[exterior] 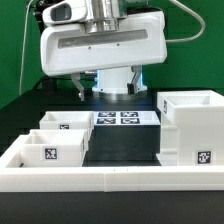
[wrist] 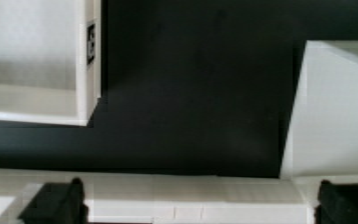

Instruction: Assemble drawer

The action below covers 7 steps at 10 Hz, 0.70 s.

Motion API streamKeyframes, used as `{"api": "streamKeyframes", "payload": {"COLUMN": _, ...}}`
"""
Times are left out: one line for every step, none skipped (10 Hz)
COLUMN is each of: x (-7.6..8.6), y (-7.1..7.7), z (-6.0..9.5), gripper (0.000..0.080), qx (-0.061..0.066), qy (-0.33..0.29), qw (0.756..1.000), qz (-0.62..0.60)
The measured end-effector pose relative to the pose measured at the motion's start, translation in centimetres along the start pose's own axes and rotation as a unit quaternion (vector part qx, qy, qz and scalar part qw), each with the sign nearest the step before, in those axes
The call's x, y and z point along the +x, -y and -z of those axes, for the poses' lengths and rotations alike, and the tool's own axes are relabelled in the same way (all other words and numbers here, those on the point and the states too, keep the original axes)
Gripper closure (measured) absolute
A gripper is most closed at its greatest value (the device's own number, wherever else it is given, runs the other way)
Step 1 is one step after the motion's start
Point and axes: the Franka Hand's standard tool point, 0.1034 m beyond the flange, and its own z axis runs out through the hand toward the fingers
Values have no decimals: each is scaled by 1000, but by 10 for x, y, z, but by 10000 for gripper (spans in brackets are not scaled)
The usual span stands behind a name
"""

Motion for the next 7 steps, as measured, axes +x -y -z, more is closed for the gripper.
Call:
{"api": "streamKeyframes", "payload": {"x": 0, "y": 0, "z": 0, "gripper": 150, "qx": 0, "qy": 0, "qw": 1000, "qz": -1}}
{"api": "streamKeyframes", "payload": {"x": 0, "y": 0, "z": 0, "gripper": 150, "qx": 0, "qy": 0, "qw": 1000, "qz": -1}}
{"api": "streamKeyframes", "payload": {"x": -1, "y": 0, "z": 0, "gripper": 150, "qx": 0, "qy": 2, "qw": 1000, "qz": -12}}
{"api": "streamKeyframes", "payload": {"x": -5, "y": 1, "z": -2, "gripper": 150, "qx": -11, "qy": 19, "qw": 999, "qz": -45}}
{"api": "streamKeyframes", "payload": {"x": -10, "y": -3, "z": -6, "gripper": 150, "qx": -25, "qy": 27, "qw": 997, "qz": -61}}
{"api": "streamKeyframes", "payload": {"x": -17, "y": -5, "z": -14, "gripper": 150, "qx": -33, "qy": 33, "qw": 995, "qz": -88}}
{"api": "streamKeyframes", "payload": {"x": -29, "y": -8, "z": -26, "gripper": 150, "qx": -35, "qy": 45, "qw": 994, "qz": -96}}
